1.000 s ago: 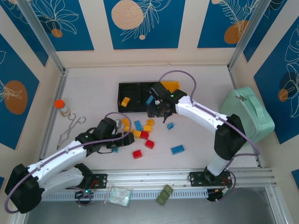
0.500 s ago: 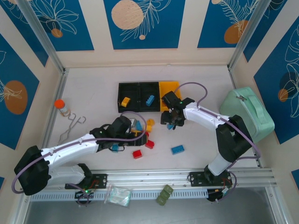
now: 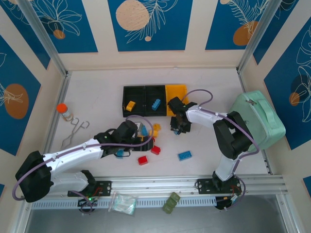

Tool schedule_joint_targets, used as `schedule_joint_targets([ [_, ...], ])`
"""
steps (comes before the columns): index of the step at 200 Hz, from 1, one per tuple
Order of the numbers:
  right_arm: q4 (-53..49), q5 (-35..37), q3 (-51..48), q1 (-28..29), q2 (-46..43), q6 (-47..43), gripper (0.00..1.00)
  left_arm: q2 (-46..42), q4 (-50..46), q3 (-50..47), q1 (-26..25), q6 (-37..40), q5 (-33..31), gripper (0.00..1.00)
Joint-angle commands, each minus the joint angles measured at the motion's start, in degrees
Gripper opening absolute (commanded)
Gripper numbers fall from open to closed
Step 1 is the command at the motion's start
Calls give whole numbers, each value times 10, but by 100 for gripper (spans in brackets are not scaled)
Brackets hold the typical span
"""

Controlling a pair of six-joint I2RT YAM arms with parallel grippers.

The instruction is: Sort the legos into containers by color

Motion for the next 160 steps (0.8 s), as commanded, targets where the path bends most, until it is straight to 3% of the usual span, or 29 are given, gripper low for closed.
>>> schedule_joint_targets([
  [1,-20,13,14,17,-27,2,24,-8,-4,-10,-5,-3,-12,80],
  [31,-42,14,41,41,-46,-8,23,-14,-5,-14,-5,-10,-30,80],
  [66,-55,12,94,67,-50,-24,23,-48,-62,-18,-4,-38,-110,80],
  [160,-88,2,299,80,83,-76,23,-159,-107,-55,1,-68,-152,80],
])
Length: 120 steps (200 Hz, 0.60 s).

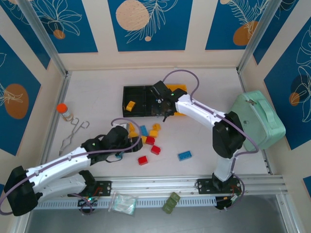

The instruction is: Sort the legos into containers by color

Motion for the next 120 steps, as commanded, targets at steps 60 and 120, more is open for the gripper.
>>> schedule_joint_targets([
  [60,-47,-26,152,-15,132,-35,23,-18,-29,-7,9,-11,-18,81],
  [120,-63,-61,249,-40,215,-37,29,-17,-29,-9,12,-14,-13,81],
])
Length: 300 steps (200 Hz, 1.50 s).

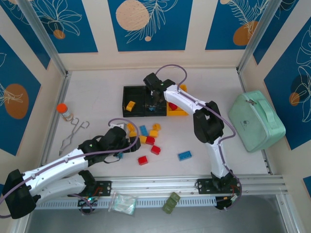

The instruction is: Sort the legos into containers by color

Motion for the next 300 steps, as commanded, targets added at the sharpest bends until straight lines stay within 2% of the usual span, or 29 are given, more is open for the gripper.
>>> schedule_joint_targets([
  [1,-25,-28,43,-7,25,-9,29,0,-14,-7,5,-10,-1,81],
  [36,-38,-27,76,-3,39,-15,43,0,-14,-6,6,-10,0,81],
  [84,-36,-22,65,-3,21,-18,49,8,-10,-2,7,-9,3,81],
  [119,-28,-16,28,-1,-23,-21,49,15,-4,-1,7,-8,9,81],
  [169,7,2,-95,7,-128,-16,51,26,19,-4,8,3,28,81],
  [216,12,7,-195,11,-213,2,56,62,58,7,7,27,82,81],
  [254,7,23,-344,7,-319,79,72,114,112,20,4,68,181,81],
  [300,-20,7,-524,-9,-445,196,78,146,120,32,-3,83,189,81],
])
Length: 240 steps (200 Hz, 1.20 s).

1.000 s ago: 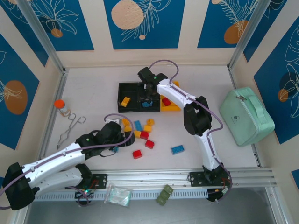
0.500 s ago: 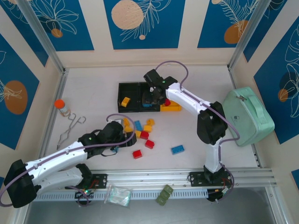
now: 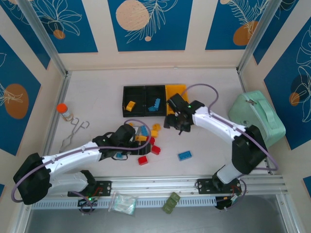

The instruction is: Sort the legos into containers by color

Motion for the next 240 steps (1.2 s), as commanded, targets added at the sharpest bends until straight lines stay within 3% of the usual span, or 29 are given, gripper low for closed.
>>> schedule_joint_targets([
  [1,-31,-9,-61,-7,-55,89,78,9,21,21,-4,21,27,81],
  [59,-30,-46,-190,12,-140,187,78,28,36,16,-5,15,29,81],
  [134,32,-75,-245,36,-106,236,77,21,45,-2,-10,-1,21,81],
  [158,57,-79,-248,39,-78,237,67,19,43,-3,-12,-3,19,81],
  [198,66,-71,-235,43,-69,222,35,12,34,-2,-12,-5,12,81],
  [218,53,-61,-217,46,-71,207,27,7,32,-3,-13,-8,6,81],
  [240,37,-46,-182,49,-71,183,27,4,36,-7,-13,-19,2,81],
])
